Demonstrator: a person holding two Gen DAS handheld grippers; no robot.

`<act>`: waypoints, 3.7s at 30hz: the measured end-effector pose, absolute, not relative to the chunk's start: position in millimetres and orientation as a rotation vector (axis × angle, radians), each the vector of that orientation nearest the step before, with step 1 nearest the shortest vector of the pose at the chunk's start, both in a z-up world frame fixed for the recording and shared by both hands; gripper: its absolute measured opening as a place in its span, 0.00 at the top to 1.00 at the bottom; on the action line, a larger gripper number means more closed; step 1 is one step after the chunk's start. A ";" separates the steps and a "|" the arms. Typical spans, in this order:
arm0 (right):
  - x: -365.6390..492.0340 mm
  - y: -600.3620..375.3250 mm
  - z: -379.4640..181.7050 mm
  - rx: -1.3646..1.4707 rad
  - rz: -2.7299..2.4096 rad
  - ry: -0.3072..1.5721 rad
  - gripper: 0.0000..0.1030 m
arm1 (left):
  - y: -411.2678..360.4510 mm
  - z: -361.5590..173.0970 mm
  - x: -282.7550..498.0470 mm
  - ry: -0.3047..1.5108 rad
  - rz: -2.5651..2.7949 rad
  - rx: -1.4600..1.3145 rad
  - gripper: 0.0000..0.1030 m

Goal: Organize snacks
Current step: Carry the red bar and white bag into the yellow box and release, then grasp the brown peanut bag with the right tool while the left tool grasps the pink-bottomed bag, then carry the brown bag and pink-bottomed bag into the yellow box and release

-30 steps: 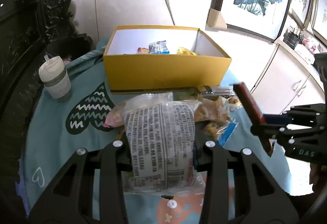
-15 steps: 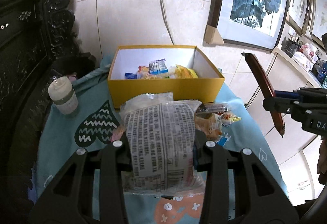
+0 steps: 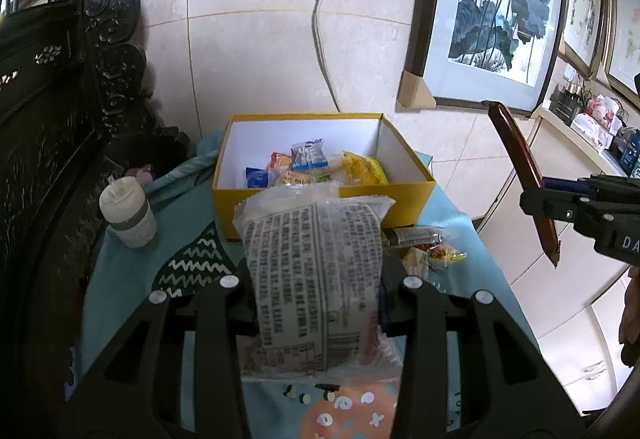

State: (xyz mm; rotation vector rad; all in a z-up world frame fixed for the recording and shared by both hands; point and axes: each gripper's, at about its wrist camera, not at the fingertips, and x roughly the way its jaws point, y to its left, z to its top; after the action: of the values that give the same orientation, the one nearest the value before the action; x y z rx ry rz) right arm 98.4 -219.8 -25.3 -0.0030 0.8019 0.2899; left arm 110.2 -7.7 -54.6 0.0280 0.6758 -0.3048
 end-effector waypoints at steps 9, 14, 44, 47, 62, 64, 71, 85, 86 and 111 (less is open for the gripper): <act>114.4 -224.6 -14.2 -0.003 0.280 0.781 0.76 | -12.9 -46.3 125.5 0.666 -0.303 0.030 0.61; 127.4 -226.7 -8.8 0.002 0.274 0.770 0.76 | -18.8 -39.6 141.6 0.652 -0.297 0.041 0.61; 308.4 -244.6 -86.0 -0.010 0.186 1.006 0.50 | -26.6 -89.3 317.7 0.767 -0.147 0.126 0.06; 275.6 -239.7 -130.3 -0.014 0.245 1.077 0.50 | -0.7 -130.4 295.1 0.828 -0.118 0.120 0.06; 211.7 -158.3 -216.4 -0.434 0.476 1.148 0.29 | 19.3 -210.3 258.6 0.929 -0.233 0.151 0.02; 210.9 -150.3 -229.0 -0.490 0.464 1.164 0.28 | 11.6 -223.4 260.1 0.996 -0.273 0.166 0.02; 200.7 -159.1 -241.0 -0.445 0.410 1.188 0.64 | 33.6 -258.6 244.3 1.031 -0.208 0.163 0.52; 190.6 -179.7 -230.3 -0.268 0.351 1.218 0.64 | 4.8 -229.9 254.3 0.902 -0.286 0.263 0.10; 191.7 -181.0 -230.0 -0.252 0.343 1.219 0.64 | -0.7 -236.1 261.1 0.929 -0.287 0.290 0.08; 174.3 -221.7 -90.1 0.046 0.352 0.929 0.65 | 12.4 -86.5 182.1 0.640 -0.421 -0.045 0.51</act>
State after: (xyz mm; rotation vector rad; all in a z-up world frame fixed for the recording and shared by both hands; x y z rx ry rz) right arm 174.3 -221.7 -90.1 0.0461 0.9286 0.3516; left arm 182.1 12.4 -86.5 -0.0449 0.6398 -0.4208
